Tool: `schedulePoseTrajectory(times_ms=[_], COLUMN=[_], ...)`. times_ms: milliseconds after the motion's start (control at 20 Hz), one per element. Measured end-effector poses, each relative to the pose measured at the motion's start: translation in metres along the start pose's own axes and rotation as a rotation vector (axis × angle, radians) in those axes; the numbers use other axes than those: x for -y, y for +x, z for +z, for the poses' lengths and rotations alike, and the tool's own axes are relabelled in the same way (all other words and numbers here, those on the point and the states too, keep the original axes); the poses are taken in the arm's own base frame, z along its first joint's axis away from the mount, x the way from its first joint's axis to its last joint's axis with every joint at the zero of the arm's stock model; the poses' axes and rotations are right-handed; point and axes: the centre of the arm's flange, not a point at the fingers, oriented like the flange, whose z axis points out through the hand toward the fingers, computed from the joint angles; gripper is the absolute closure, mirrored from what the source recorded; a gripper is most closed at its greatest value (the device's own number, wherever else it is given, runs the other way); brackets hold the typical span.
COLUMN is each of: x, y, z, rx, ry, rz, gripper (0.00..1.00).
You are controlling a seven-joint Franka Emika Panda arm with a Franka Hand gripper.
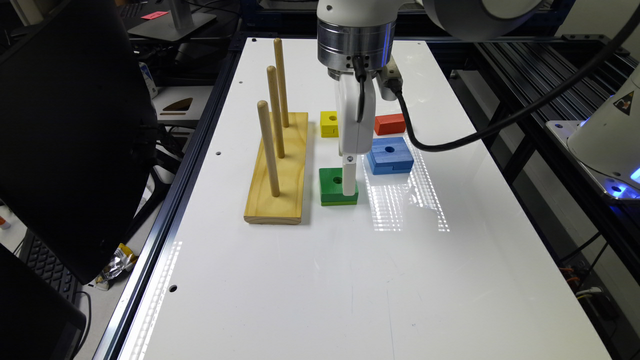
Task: Pick up green block.
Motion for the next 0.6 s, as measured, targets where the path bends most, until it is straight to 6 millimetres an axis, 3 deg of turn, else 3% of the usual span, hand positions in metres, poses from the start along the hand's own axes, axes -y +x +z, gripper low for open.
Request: schedulePoseTrajectory(times_ms=[600], x=[0.0039], y=[0.0027], z=[-0.0038], rx=[-0.011], ry=[0.015], rz=[0.000], gripper=[0.00])
